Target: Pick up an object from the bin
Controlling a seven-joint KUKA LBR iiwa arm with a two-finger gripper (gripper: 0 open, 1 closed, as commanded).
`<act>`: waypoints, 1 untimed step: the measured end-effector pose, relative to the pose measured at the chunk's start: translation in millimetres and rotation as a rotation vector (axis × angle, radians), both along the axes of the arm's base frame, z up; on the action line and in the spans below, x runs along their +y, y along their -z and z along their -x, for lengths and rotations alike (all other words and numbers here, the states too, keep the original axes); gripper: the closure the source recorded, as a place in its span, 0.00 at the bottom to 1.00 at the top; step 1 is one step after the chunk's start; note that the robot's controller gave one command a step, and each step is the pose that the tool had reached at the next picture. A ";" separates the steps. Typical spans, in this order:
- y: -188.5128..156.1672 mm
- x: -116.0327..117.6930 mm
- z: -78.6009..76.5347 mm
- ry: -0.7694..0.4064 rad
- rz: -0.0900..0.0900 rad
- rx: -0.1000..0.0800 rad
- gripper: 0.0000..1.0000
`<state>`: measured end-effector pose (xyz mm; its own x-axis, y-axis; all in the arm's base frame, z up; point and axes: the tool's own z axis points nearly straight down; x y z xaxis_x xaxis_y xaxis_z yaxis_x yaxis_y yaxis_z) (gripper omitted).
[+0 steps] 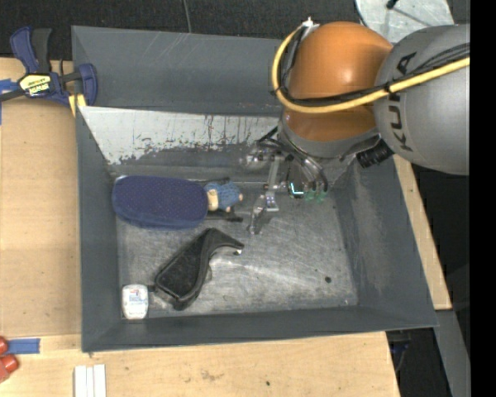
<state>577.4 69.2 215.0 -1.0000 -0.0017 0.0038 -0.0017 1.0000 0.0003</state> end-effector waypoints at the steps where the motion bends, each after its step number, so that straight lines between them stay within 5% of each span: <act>1: 102.9 14.7 -31.9 0.035 -0.002 -0.037 0.00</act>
Offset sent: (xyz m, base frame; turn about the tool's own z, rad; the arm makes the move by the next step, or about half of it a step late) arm 0.0308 0.0210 -0.1450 0.0370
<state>609.3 84.0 112.1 -0.9989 0.0330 -0.0329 0.0329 0.9995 0.0031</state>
